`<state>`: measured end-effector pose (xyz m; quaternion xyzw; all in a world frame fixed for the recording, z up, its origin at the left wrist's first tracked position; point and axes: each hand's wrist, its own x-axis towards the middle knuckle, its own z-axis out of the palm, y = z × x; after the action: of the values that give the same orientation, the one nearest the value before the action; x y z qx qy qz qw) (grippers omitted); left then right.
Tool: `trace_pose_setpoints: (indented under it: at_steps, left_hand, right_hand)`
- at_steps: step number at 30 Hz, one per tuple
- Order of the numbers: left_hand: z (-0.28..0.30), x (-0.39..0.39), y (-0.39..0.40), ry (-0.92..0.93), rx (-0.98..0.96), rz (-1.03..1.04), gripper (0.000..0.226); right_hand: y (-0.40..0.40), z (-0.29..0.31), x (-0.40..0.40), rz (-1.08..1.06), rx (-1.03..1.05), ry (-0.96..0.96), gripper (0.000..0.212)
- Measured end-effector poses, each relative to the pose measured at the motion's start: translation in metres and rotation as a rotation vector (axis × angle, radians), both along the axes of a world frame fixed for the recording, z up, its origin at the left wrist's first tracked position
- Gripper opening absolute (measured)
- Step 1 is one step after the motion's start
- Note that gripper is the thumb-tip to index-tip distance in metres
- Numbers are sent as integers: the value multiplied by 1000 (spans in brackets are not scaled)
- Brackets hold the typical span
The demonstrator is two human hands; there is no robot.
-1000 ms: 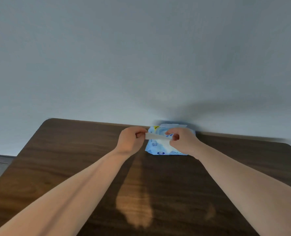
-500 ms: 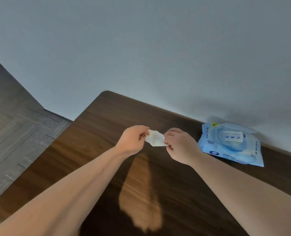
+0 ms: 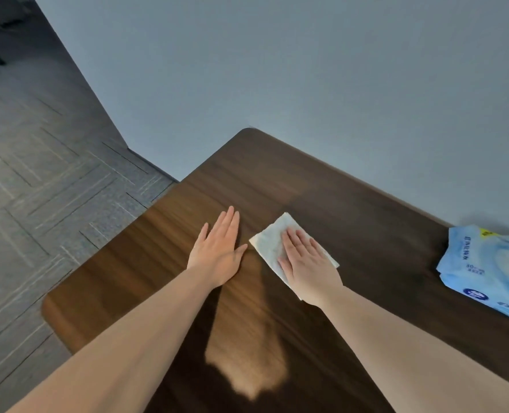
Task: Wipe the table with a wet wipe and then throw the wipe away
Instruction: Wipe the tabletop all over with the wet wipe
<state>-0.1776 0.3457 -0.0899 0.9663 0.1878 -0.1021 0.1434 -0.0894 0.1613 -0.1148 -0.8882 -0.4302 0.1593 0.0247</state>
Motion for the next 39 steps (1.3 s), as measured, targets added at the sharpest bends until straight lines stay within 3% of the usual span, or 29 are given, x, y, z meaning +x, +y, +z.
trace_pose_setpoints:
  at_steps: [2,5,16,23,29,39]
  left_hand:
    - [-10,-22,18,42,116,68,74]
    - [-19,-41,32,70,119,117,85]
    - [-30,-43,36,-48,167,130,86]
    - [-33,-42,39,-53,176,126,86]
    - [-28,-40,41,19,198,56,87]
    - [-20,18,-70,-44,104,-362,84]
  right_hand:
    - [24,-3,1,-71,34,12,73]
    - [61,-6,6,-72,28,22,59]
    - [185,-14,18,-86,90,-70,63]
    - [195,-15,24,-76,74,-69,61]
    - [131,-10,29,-262,50,20,60]
    - [-124,-1,8,-722,-66,-41,60]
